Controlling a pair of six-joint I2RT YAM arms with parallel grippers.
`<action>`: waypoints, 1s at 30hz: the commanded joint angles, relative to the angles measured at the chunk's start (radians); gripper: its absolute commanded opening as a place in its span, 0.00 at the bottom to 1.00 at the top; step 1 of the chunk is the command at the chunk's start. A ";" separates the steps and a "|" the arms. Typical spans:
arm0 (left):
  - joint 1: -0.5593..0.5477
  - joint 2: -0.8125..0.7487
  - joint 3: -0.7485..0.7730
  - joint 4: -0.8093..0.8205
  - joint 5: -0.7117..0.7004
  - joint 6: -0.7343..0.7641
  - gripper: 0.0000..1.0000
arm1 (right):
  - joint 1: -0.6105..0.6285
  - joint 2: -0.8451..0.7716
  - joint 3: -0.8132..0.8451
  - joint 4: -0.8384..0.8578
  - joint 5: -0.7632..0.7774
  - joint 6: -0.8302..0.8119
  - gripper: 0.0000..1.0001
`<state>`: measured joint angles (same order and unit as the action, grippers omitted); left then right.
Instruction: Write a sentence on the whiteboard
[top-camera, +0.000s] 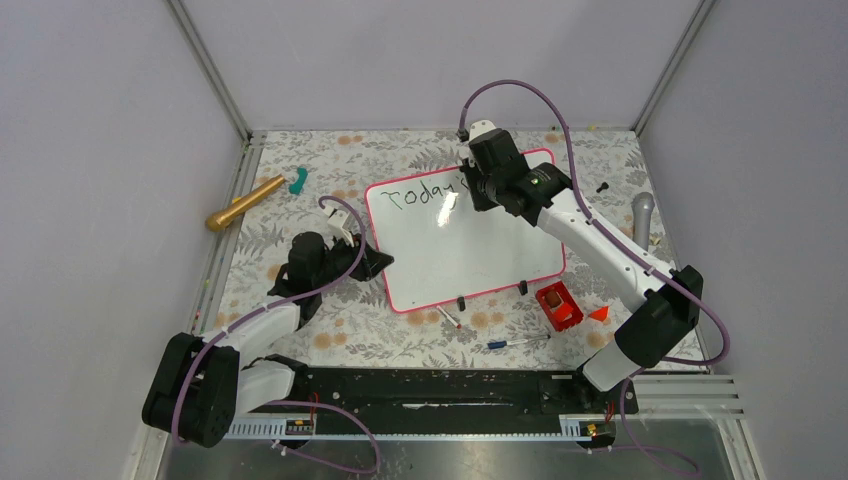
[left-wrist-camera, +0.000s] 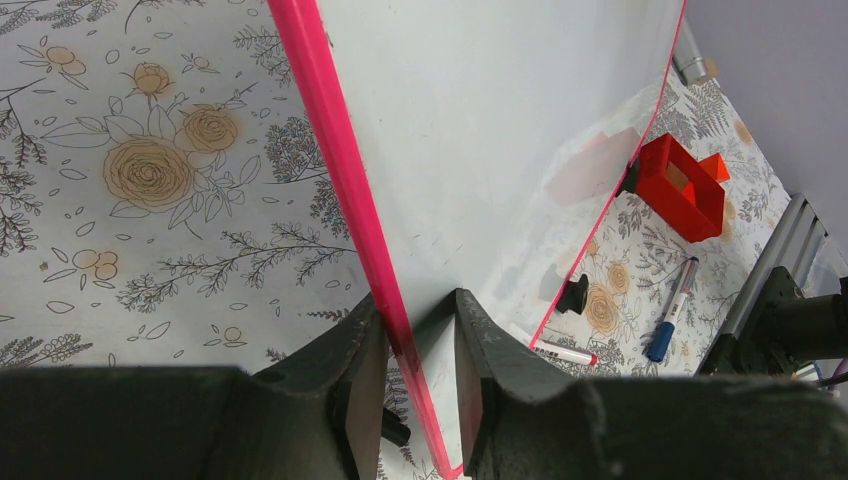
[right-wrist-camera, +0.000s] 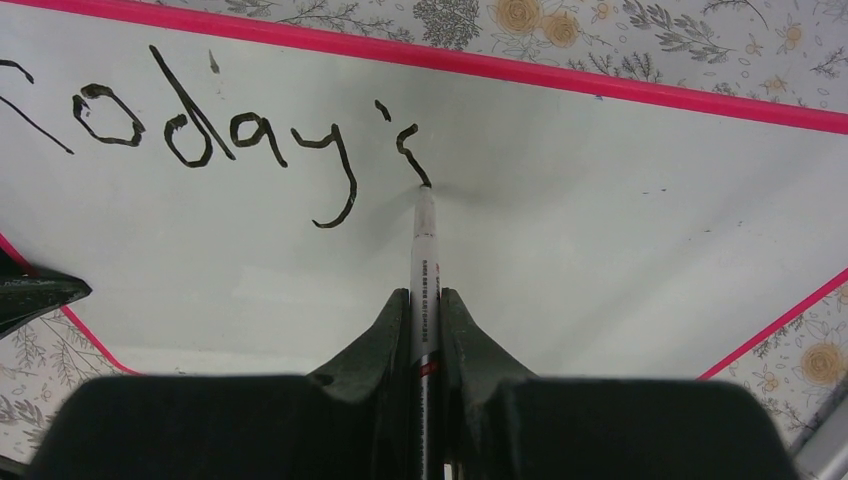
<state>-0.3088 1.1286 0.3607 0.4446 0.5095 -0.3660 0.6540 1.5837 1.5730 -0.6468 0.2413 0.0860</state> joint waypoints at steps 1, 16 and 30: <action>-0.001 -0.007 0.029 0.005 -0.037 0.059 0.03 | -0.008 -0.021 -0.003 -0.014 -0.041 -0.015 0.00; -0.001 -0.005 0.029 0.003 -0.037 0.058 0.03 | -0.008 -0.081 -0.029 0.040 -0.130 -0.002 0.00; 0.000 -0.011 0.029 -0.008 -0.054 0.061 0.15 | -0.025 -0.167 -0.100 0.083 0.040 -0.001 0.00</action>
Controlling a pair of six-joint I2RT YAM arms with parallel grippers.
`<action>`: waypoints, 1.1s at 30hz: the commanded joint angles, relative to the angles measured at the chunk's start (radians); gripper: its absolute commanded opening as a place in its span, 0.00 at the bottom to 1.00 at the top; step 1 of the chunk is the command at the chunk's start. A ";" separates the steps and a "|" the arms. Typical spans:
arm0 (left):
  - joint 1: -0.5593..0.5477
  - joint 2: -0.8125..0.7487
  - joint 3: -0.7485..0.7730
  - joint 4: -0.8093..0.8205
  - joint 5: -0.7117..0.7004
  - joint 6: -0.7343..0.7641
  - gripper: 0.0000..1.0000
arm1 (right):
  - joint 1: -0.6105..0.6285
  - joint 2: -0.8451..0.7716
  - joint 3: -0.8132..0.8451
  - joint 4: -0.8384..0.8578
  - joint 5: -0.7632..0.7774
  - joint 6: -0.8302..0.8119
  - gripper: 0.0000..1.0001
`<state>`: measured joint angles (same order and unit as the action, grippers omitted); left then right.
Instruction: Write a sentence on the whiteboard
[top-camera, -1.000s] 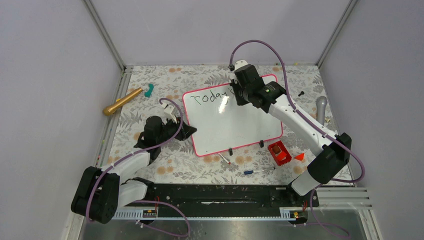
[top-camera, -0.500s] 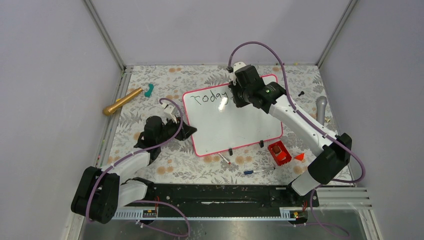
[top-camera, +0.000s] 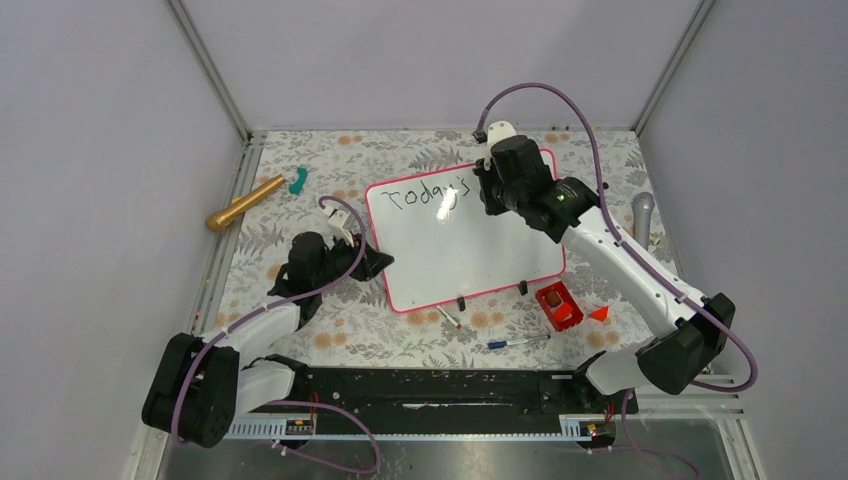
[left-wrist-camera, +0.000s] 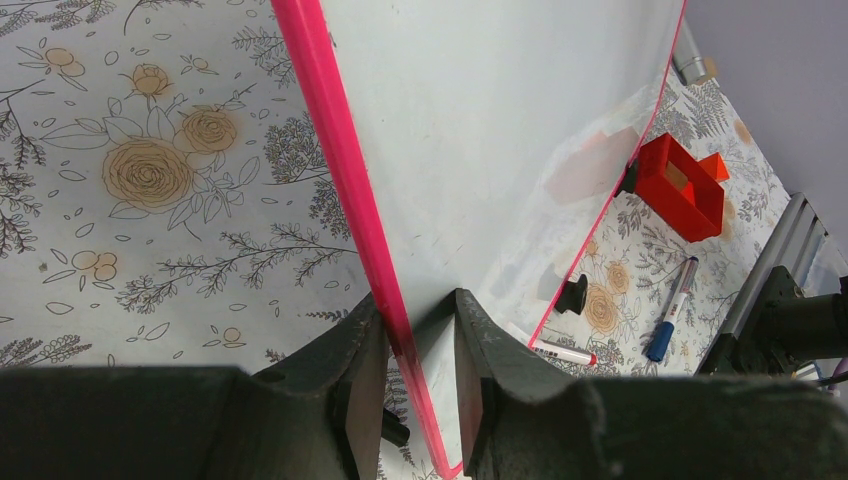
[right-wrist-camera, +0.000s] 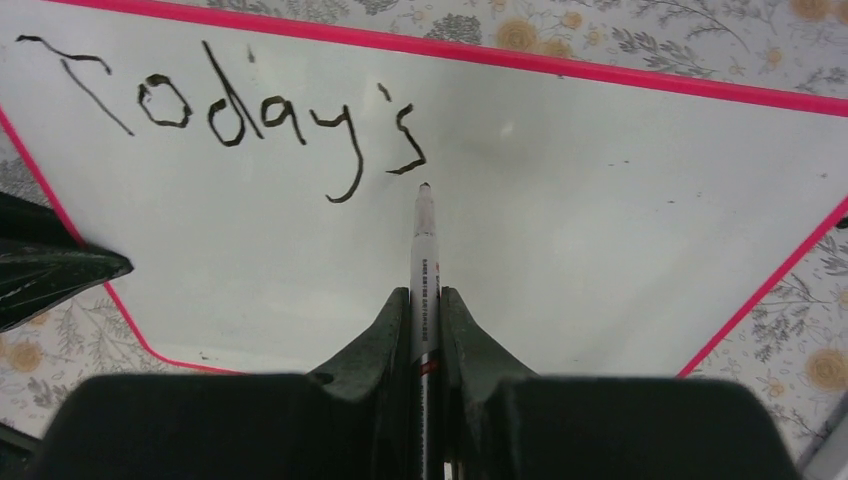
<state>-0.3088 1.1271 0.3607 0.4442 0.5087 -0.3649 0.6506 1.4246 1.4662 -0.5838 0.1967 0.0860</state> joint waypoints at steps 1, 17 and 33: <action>0.000 -0.010 0.029 -0.008 -0.055 0.060 0.14 | -0.029 -0.004 0.012 0.018 0.088 0.000 0.00; -0.001 -0.003 0.031 -0.012 -0.068 0.055 0.16 | -0.122 0.014 0.038 0.003 0.080 0.017 0.00; 0.000 0.000 0.031 -0.011 -0.070 0.058 0.17 | -0.131 0.041 0.058 0.010 -0.058 0.033 0.00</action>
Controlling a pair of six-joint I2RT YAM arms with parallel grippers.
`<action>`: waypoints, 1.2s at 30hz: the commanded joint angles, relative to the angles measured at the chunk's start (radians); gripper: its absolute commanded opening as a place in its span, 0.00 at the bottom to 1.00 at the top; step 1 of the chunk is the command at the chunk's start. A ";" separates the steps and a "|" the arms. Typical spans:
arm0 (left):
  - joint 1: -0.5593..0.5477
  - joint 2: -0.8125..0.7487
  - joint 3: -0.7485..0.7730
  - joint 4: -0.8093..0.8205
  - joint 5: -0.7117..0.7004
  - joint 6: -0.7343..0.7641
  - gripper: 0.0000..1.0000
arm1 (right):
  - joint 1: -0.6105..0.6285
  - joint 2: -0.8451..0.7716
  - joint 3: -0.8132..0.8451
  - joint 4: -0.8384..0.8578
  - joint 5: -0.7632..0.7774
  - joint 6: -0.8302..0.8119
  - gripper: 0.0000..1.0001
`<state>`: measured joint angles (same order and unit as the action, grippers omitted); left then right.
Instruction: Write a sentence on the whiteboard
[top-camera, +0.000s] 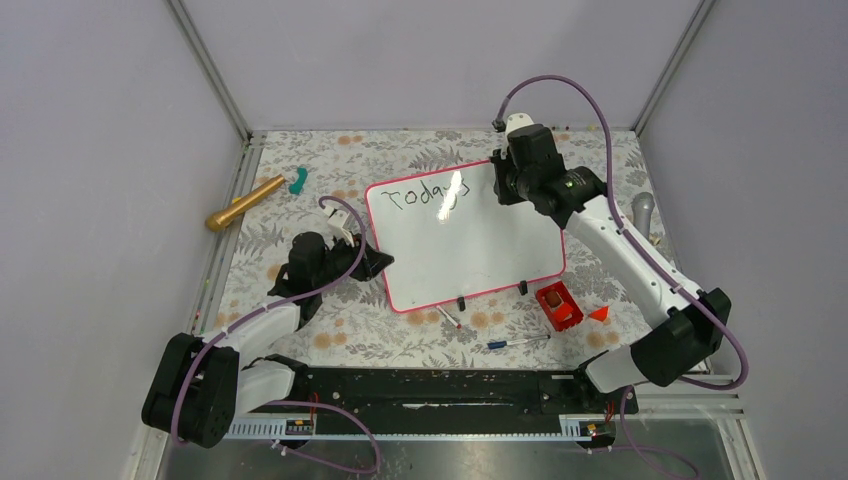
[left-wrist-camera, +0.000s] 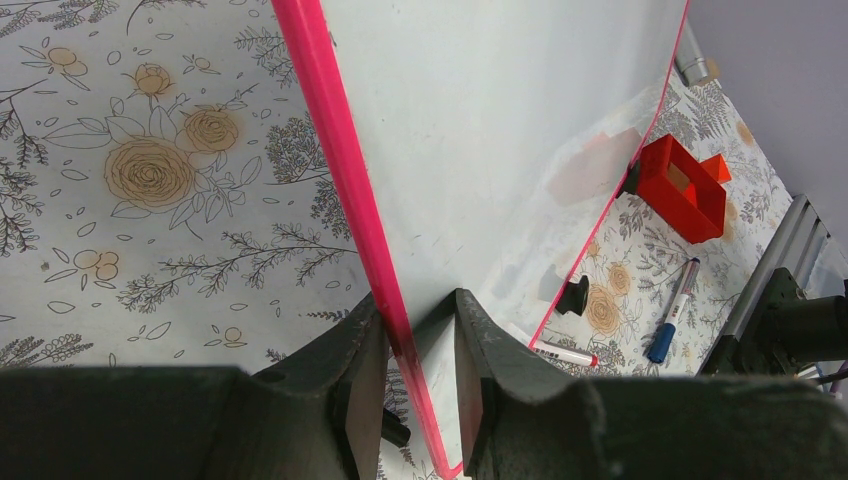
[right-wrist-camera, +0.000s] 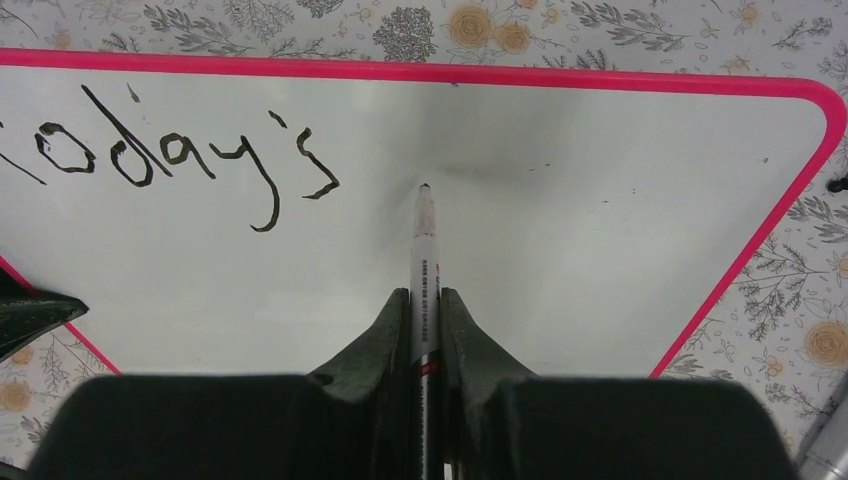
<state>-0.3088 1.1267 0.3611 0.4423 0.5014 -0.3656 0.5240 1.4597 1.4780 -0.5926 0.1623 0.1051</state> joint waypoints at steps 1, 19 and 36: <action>-0.001 -0.001 0.030 -0.010 -0.063 0.059 0.17 | -0.004 0.008 0.047 0.017 -0.009 0.012 0.00; 0.000 0.004 0.030 -0.010 -0.062 0.057 0.16 | -0.004 0.044 0.083 -0.006 0.022 0.007 0.00; 0.000 0.001 0.030 -0.012 -0.064 0.057 0.16 | -0.004 0.022 0.057 0.011 -0.030 0.028 0.00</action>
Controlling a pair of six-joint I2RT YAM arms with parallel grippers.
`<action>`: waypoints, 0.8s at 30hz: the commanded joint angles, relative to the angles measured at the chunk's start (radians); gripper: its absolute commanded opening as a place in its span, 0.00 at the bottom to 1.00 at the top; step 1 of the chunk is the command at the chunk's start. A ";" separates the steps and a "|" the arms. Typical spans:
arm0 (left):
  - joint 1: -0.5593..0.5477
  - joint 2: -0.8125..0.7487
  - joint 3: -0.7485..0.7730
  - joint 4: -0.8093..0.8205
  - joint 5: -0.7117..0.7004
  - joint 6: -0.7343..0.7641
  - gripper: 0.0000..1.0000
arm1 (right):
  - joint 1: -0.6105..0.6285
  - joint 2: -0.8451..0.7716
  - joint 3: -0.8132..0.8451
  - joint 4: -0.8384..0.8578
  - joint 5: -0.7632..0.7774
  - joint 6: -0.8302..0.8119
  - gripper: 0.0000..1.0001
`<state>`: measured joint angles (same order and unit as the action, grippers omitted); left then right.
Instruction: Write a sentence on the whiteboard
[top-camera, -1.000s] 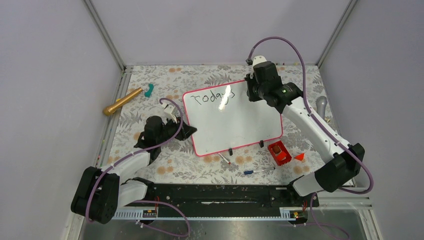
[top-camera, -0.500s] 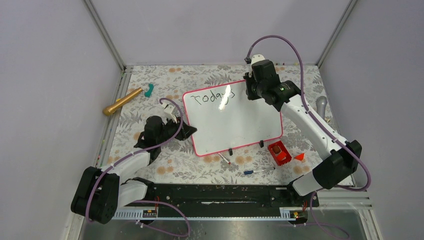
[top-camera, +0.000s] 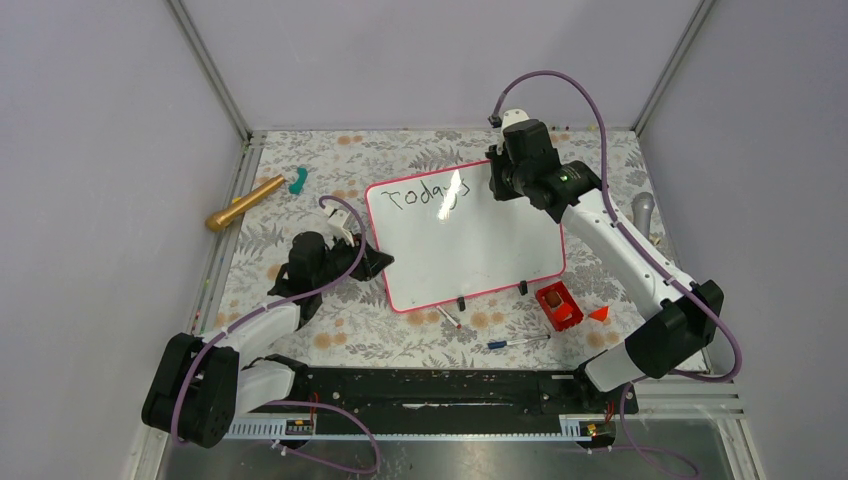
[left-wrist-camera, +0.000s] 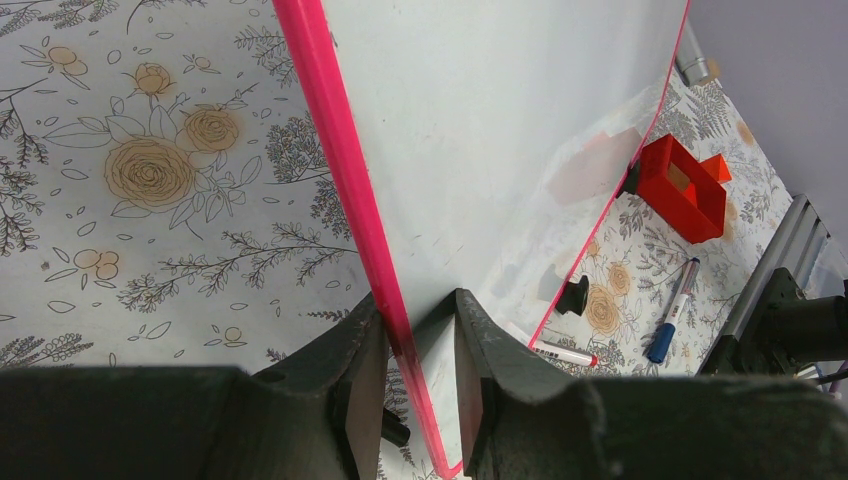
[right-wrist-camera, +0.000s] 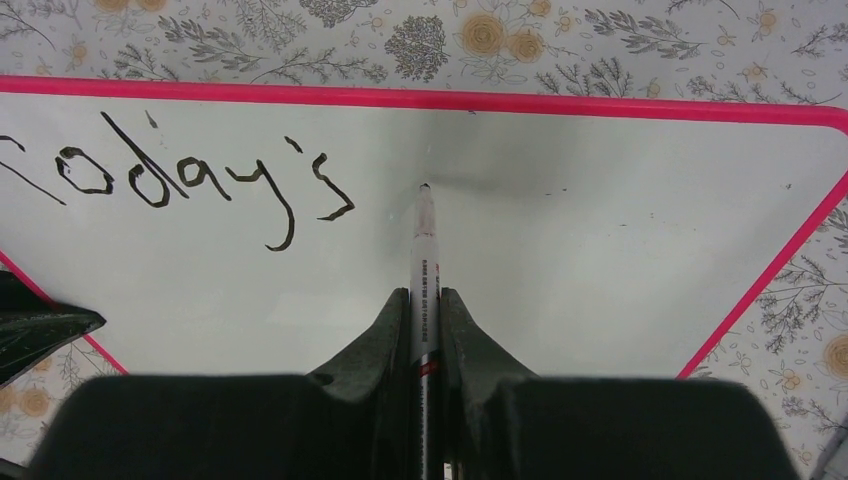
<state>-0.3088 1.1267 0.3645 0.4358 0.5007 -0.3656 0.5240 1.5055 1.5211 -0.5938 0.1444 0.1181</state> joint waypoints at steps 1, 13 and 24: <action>0.000 0.002 0.027 -0.005 -0.063 0.057 0.16 | -0.004 -0.028 0.009 0.012 -0.014 0.017 0.00; -0.001 0.003 0.028 -0.005 -0.064 0.056 0.16 | 0.030 -0.090 -0.093 0.055 -0.141 0.079 0.00; 0.000 -0.003 0.027 -0.006 -0.066 0.056 0.16 | 0.314 -0.124 -0.166 0.111 0.116 0.138 0.00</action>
<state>-0.3088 1.1267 0.3645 0.4358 0.5007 -0.3656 0.7403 1.4055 1.3495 -0.5301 0.0937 0.2184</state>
